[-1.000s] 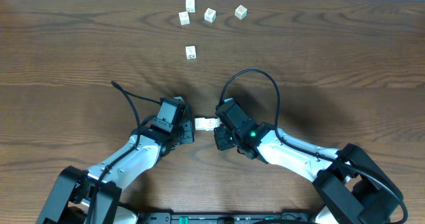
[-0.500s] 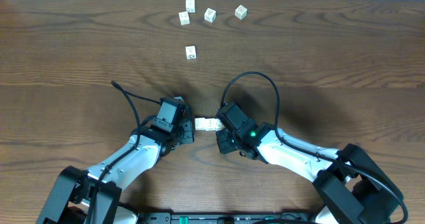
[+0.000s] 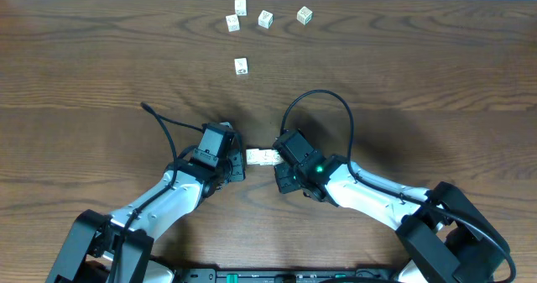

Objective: Lift 5 blocks

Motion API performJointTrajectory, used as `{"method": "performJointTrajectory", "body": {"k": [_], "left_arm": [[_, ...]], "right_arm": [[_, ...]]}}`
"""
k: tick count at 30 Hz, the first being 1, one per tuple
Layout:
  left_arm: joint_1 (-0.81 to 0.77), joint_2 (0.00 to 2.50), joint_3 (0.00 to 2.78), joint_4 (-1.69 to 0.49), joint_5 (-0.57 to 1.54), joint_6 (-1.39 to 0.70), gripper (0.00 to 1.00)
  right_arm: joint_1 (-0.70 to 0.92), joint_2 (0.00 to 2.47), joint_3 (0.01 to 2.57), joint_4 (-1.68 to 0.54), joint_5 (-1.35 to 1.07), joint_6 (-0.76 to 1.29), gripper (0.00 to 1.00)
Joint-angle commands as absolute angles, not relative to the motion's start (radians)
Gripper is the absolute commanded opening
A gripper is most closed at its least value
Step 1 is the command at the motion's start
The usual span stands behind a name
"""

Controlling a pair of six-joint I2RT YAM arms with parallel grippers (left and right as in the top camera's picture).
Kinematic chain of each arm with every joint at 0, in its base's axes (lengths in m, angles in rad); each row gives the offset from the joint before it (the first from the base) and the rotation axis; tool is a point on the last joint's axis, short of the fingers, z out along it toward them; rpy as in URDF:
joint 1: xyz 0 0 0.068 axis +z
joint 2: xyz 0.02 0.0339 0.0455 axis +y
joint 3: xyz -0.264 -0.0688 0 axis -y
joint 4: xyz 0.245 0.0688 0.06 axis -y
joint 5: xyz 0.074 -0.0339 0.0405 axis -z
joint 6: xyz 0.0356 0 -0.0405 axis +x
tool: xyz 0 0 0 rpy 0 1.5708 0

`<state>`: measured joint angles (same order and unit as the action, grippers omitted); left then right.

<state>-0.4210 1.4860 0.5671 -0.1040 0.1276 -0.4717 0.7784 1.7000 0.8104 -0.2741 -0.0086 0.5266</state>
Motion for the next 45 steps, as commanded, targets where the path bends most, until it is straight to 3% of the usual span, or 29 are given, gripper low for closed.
{"method": "performJointTrajectory", "body": {"k": [1,45], "left_arm": [[-0.422,1.475,0.562,-0.112,0.114,-0.465,0.07],[-0.422,1.475,0.562,-0.112,0.115,-0.465,0.07]], "right_arm": [[0.772,1.705,0.806,-0.297,0.041,0.565,0.01],[0.76,1.706,0.806,-0.297,0.027,0.56,0.01]]}}
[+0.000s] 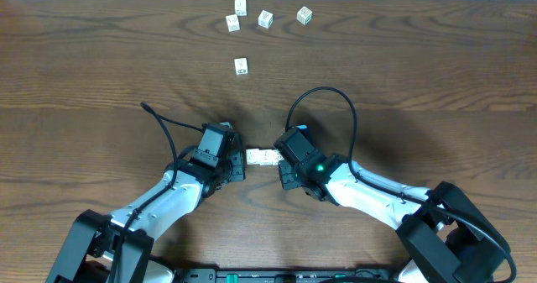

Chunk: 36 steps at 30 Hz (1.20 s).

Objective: Lift 5 blocks

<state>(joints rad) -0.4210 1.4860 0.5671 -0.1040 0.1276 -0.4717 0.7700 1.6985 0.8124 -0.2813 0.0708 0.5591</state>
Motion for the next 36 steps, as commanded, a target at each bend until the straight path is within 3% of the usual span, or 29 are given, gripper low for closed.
{"method": "performJointTrajectory", "body": {"k": [1,11,24,36], "left_arm": [[-0.422,1.475,0.562,-0.112,0.115,-0.465,0.07],[-0.422,1.475,0.562,-0.112,0.114,-0.465,0.07],[-0.422,1.475,0.562,-0.112,0.114,-0.465,0.07],[-0.422,1.475,0.562,-0.112,0.115,-0.465,0.07]], "right_arm": [[0.76,1.706,0.806,-0.305,0.016,0.56,0.01],[0.76,1.705,0.806,-0.391,-0.034,0.583,0.01],[0.76,1.705,0.812,-0.509,0.077,0.711,0.01],[0.76,1.705,0.812,-0.46,0.161,0.705,0.01]]}}
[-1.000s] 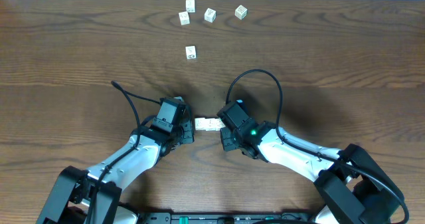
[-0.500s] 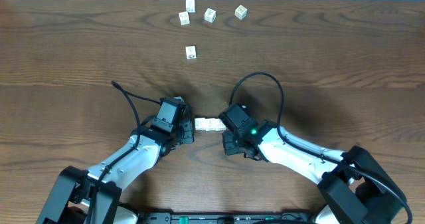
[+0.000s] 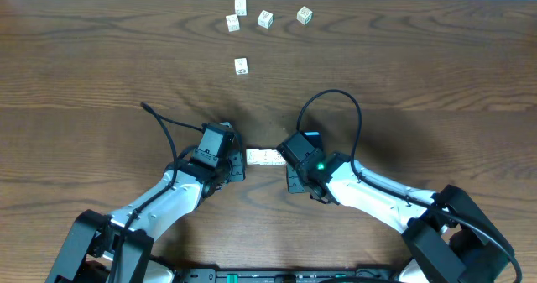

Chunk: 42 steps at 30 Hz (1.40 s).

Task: Lift 5 blocks
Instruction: 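Back the right gripper off the A block and move it rightward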

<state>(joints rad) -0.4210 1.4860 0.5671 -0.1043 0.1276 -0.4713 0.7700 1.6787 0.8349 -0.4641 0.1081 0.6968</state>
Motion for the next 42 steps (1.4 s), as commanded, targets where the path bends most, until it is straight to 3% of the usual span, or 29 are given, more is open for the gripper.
{"method": "performJointTrajectory", "body": {"k": [1,19,26,36,42], "left_arm": [[-0.422,1.475,0.562,-0.112,0.114,-0.465,0.07],[-0.422,1.475,0.562,-0.112,0.114,-0.465,0.07],[-0.422,1.475,0.562,-0.112,0.114,-0.465,0.07],[-0.422,1.475,0.562,-0.118,0.114,-0.457,0.07],[-0.422,1.475,0.562,-0.118,0.114,-0.458,0.08]], "right_arm": [[0.76,1.705,0.812,-0.455,0.161,0.699,0.01],[0.76,1.705,0.812,-0.4,0.202,0.641,0.01],[0.761,1.704,0.812,-0.48,0.189,0.649,0.01],[0.759,1.441,0.812,-0.598,0.268,0.679,0.01],[0.718,1.416,0.811,-0.574,0.324,0.649,0.01]]}}
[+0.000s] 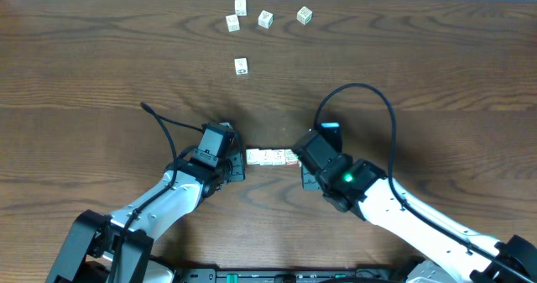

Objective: Lift 5 blocks

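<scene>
A short row of pale blocks (pixel 268 156) lies end to end in the overhead view, between the two arms near the table's front. My left gripper (pixel 240 160) sits at the row's left end and my right gripper (pixel 299 159) at its right end. Both sets of fingers are hidden under the wrist bodies, so their state does not show. Whether the row rests on the table or is off it cannot be told.
Several loose pale blocks sit at the far edge: one (pixel 241 7), one (pixel 232 22), one (pixel 265 18), one (pixel 304 15). A single block (pixel 242 65) lies nearer. Black cables loop above both wrists on the dark wooden table (pixel 436 73).
My right arm has moved to the right and a little toward the front, and more of the block row shows between the grippers. The left arm and the row's left end have not moved.
At first my right wrist covered much of the row, with only a short piece showing beside the left gripper. At each later moment the right arm stood further right. Now the row shows at greater length. The left arm and the loose blocks kept their places throughout.
</scene>
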Motion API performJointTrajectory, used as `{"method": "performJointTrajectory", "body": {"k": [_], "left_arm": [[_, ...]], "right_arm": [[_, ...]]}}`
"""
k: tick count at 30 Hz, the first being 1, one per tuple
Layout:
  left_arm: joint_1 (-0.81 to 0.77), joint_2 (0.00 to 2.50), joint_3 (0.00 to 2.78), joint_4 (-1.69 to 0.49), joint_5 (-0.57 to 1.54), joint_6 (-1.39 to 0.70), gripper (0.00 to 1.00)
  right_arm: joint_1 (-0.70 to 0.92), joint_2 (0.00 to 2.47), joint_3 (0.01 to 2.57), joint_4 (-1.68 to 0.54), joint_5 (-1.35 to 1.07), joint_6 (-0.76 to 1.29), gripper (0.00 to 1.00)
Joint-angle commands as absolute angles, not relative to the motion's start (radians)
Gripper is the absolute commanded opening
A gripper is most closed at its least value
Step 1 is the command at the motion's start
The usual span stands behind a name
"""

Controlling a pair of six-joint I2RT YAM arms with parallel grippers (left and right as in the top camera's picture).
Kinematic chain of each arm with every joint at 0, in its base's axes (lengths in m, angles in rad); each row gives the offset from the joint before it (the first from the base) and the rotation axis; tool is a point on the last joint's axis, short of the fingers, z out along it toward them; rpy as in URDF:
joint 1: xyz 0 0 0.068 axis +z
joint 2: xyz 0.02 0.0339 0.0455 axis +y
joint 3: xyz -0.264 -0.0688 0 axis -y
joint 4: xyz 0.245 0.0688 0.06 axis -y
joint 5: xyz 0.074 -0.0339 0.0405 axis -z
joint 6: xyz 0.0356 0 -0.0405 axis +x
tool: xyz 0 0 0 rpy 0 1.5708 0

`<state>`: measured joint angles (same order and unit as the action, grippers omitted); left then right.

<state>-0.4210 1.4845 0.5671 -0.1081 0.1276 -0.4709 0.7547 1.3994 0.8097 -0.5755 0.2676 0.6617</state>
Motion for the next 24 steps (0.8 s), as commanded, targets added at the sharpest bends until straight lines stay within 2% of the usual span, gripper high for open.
{"method": "performJointTrajectory", "body": {"k": [1,11,24], "left_arm": [[-0.422,1.475,0.562,-0.118,0.114,-0.458,0.07],[-0.422,1.475,0.562,-0.114,0.115,-0.458,0.07],[-0.422,1.475,0.562,-0.115,0.115,-0.458,0.07]], "right_arm": [[0.703,1.429,0.811,-0.57,0.321,0.649,0.01],[0.575,1.57,0.811,-0.489,0.179,0.593,0.01],[0.572,1.604,0.811,-0.49,0.035,0.586,0.01]]}}
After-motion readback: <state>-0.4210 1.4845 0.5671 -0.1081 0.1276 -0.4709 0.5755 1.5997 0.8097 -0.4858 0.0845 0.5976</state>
